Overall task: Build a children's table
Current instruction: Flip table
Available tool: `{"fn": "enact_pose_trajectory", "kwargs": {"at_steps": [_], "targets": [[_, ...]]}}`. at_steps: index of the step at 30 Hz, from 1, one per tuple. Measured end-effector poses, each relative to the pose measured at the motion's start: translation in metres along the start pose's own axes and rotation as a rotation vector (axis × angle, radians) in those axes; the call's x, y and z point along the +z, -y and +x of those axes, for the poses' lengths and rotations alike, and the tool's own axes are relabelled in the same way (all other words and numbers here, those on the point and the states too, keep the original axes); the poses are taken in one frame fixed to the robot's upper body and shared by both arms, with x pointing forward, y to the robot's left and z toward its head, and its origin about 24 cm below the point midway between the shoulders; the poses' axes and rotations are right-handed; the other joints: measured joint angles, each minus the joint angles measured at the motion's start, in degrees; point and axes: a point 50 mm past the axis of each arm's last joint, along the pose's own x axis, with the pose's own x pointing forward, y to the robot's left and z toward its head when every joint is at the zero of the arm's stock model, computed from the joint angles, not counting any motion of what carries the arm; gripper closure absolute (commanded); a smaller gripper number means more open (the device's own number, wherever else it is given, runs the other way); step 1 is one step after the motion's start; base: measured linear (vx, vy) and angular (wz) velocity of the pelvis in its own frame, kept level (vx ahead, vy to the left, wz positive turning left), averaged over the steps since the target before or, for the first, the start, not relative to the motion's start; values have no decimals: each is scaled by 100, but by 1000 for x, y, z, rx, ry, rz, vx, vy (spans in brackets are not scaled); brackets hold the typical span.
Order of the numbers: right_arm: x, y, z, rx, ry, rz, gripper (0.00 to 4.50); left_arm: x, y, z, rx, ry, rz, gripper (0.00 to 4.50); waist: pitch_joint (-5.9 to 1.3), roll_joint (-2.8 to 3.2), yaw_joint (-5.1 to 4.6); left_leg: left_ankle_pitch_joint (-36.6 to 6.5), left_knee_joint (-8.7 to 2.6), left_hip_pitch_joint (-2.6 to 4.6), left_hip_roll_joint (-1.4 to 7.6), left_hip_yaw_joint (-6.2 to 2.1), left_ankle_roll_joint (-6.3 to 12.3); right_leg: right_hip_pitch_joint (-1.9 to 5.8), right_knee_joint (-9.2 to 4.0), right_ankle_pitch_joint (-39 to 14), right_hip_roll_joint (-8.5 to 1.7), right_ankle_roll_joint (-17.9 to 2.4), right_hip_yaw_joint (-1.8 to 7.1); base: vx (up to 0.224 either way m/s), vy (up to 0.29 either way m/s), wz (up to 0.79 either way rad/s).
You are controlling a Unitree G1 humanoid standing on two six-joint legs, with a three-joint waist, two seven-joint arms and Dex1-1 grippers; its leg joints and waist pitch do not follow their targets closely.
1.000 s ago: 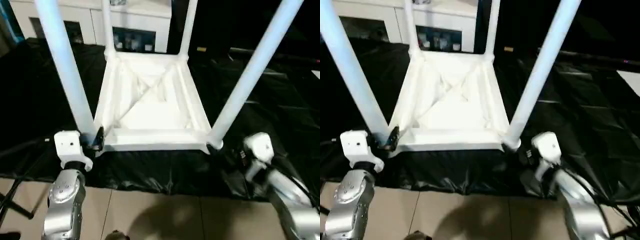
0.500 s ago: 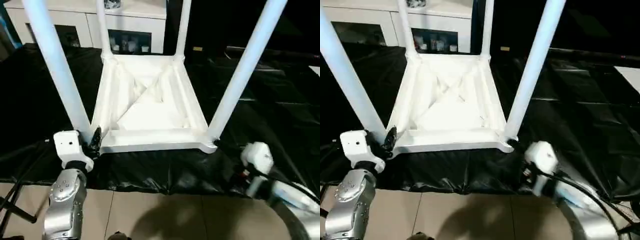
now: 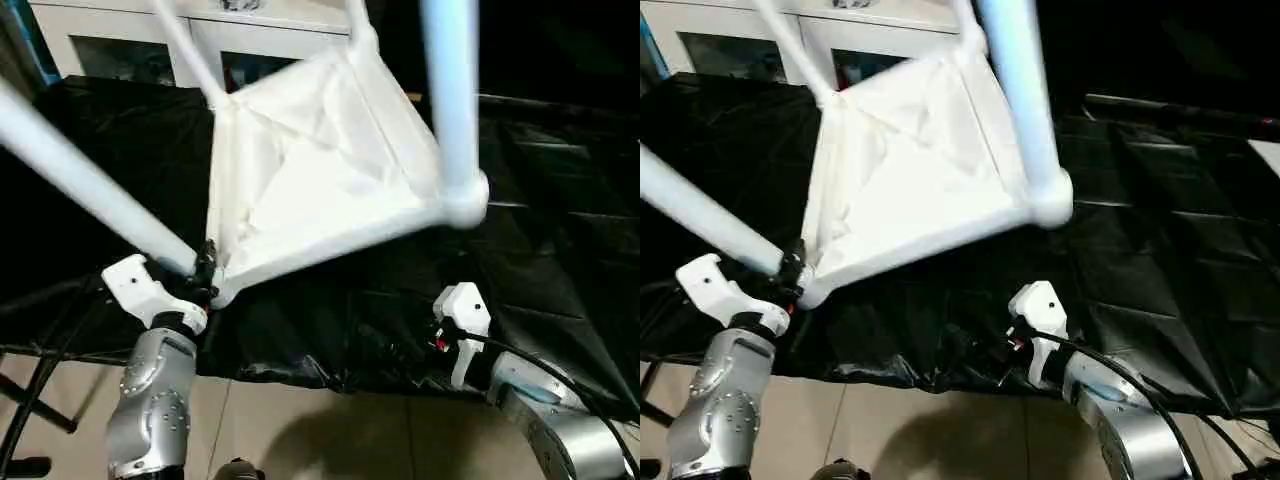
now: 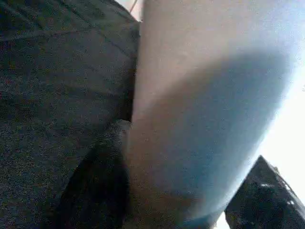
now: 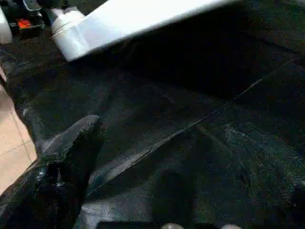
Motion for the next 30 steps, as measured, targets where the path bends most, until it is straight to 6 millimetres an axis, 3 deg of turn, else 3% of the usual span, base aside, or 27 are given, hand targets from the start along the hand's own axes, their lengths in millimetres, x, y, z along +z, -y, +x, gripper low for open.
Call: {"fn": "enact_pose_trajectory", "kwargs": {"at_steps": [6,10,17,21,30], "targets": [[14,10,23,-58,99,82,0,-1,7,4,-23,-38,11,225,3,8,19,3,0,-2,1,-2,-5,-2,6,5,0,3,-5,0,0,0],[20,7,48,10,163,206,0,-4,15,10,-54,-67,11,225,5,13,34,5,1,-10,1,-3,-6,-4,7,5,-1,1,-8,0,0,0],[23,5,71,82,222,350,0,-6,23,15,-72,-75,28,226,7,-5,36,15,1,-50,1,-3,4,-46,17,4,-2,0,-13,0,0,0],[25,8,80,77,245,425,0,-6,26,16,-81,-75,52,226,5,-8,43,28,7,-89,1,-3,15,-83,23,19,-3,3,-15,0,0,0],[30,24,95,-9,334,632,0,-7,30,16,-90,-73,96,226,26,-51,37,50,10,-88,3,-2,19,-82,25,39,-4,5,-16,0,0,0]]}}
